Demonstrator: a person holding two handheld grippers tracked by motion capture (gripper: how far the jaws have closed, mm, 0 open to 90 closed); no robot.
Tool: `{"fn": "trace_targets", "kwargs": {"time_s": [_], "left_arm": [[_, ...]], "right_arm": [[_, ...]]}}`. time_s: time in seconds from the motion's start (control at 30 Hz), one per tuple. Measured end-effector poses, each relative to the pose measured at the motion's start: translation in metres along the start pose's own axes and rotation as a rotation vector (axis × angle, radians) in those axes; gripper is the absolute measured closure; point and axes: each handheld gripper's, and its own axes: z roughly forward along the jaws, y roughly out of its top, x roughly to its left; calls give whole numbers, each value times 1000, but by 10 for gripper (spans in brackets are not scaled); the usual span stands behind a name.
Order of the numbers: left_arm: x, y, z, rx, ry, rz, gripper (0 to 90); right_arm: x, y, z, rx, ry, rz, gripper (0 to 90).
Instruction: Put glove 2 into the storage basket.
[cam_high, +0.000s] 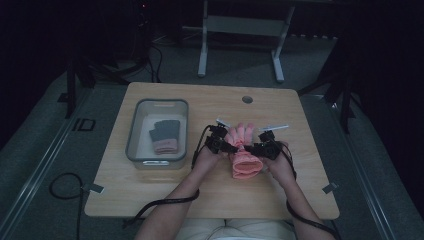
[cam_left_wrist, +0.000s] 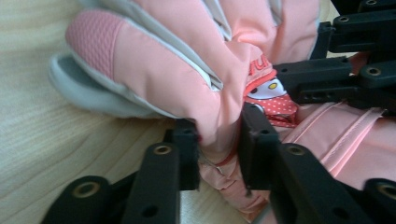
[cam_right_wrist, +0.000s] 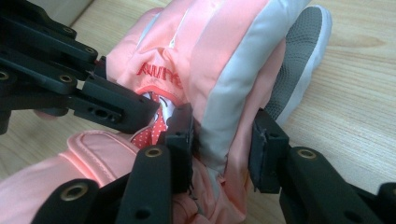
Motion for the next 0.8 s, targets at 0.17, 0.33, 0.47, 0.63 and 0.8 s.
{"fn": "trace_targets", "kwargs": {"time_s": [0.17, 0.33, 0.47, 0.63, 0.8], "left_arm": [[-8, 4, -8, 4, 9, 24, 759], [-17, 12, -24, -7, 34, 57, 765], [-23, 17, -41, -16, 55, 79, 765], [-29, 24, -64, -25, 80, 105, 766], [-29, 30, -87, -38, 103, 113, 766]], "right_arm": [[2, -1, -7, -30, 6, 6, 671], [7, 4, -18, -70, 15, -1, 677], [15, 12, -25, -97, 20, -4, 679], [26, 24, -35, -136, 42, -9, 679], [40, 39, -40, -169, 50, -36, 680]]}}
